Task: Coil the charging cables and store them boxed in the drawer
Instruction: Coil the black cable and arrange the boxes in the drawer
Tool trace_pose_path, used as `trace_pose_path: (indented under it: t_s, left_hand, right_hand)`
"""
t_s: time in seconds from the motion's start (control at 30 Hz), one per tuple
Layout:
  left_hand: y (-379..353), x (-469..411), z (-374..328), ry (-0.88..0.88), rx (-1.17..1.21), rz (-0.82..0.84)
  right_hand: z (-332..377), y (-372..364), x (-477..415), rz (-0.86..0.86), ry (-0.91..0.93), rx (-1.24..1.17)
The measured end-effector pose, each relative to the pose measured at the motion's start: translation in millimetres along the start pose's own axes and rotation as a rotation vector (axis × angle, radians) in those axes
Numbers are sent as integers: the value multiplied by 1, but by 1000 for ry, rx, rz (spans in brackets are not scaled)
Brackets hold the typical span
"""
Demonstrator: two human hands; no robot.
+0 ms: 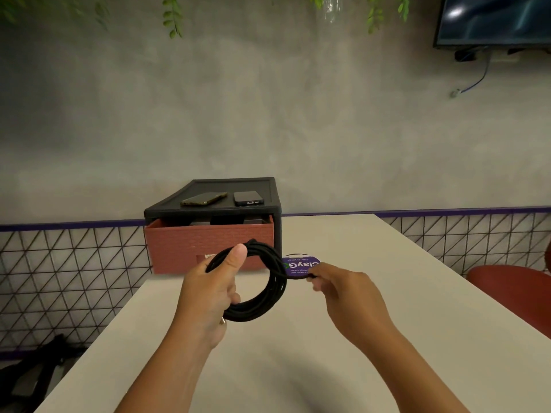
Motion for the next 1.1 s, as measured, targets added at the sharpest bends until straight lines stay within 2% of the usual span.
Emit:
trace_pose_path:
  t_s: [0.1, 0.17, 0.2, 0.27, 0.37, 0.43, 0.47, 0.6, 0.77, 0.87, 1.0, 1.1]
  left_hand:
    - [-3, 7, -1, 39, 95, 86]
    - [-5, 11, -1, 67, 155, 112]
    - [-5, 12, 1, 74, 180, 115]
    - [-7, 15, 2, 75, 207, 100]
    - [-8, 17, 4, 32, 148, 27]
    - [-7, 18, 4, 0, 95, -23]
    - [-7, 17, 5, -19, 65, -34]
    - [-13, 17, 11, -42, -66, -47]
    - [-13, 16, 26, 44, -59, -48]
    - [-14, 14, 37, 117, -23, -45]
    - [-18, 13, 50, 165, -44, -51]
    - [-25, 11, 60, 270, 26, -39]
  right_hand:
    - [3, -5, -4, -127, 188, 16]
    - [7, -7, -5, -237, 231, 11]
    - [10, -11, -5, -235, 222, -57]
    - [15, -23, -2, -126, 61, -359]
    - [28, -39, 11, 192, -255, -1032]
    - [33, -44, 19, 319, -358, -1351]
    - [34, -44, 22, 348, -372, -1428]
    - [32, -49, 26, 321, -451, -1474]
    - [29, -51, 25, 352, -490, -1460]
    - [24, -53, 27, 362, -581, -1436]
    - [14, -57, 30, 259, -702, -1448]
    - [7, -64, 33, 120, -797, -1554]
Point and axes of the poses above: each hand's wrist, its own x-axis away from the middle knuckle, its own y-axis out of the back of the hand, z = x × y, the point moved 4 cm from there along -x, towards the middle knuckle, and after that the axes turned 9 degrees about -x, right-handed, at the moved point
